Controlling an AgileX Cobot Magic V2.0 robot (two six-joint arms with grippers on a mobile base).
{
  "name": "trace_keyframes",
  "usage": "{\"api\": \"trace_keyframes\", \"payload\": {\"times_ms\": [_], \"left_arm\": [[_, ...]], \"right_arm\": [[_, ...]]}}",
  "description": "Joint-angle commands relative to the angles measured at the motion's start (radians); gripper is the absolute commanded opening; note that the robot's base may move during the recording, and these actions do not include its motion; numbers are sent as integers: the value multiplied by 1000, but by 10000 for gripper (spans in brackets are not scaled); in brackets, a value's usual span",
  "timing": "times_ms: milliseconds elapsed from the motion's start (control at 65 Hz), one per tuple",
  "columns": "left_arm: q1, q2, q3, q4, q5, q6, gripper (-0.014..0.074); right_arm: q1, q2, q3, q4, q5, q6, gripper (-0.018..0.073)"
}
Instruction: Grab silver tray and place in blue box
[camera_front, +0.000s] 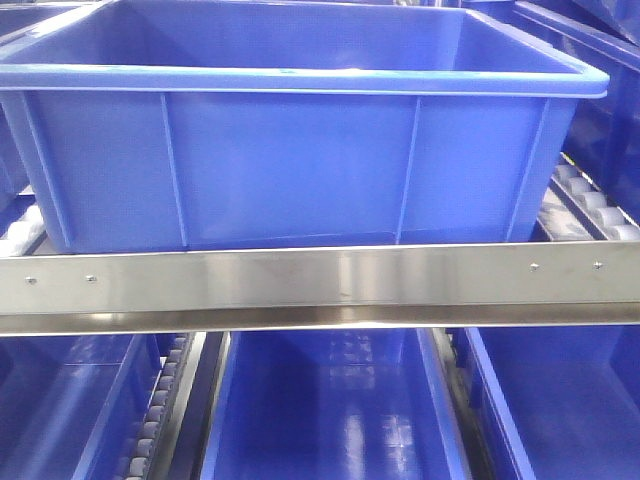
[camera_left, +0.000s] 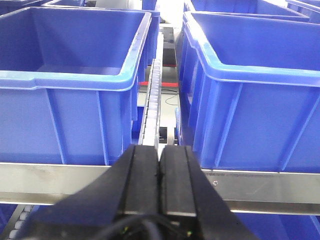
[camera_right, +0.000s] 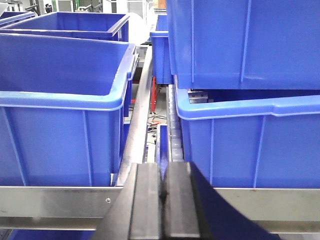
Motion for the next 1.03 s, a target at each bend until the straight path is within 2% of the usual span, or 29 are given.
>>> {"api": "trace_keyframes", "payload": {"times_ms": [0, 1015], "left_arm": [[-1, -21, -3, -1, -92, -11, -98], [-1, -21, -3, 4, -75, -11, -98]], "right_arm": [[-5, -21, 2, -9, -94, -4, 49], [-5, -21, 2, -9, -94, -4, 49]]}}
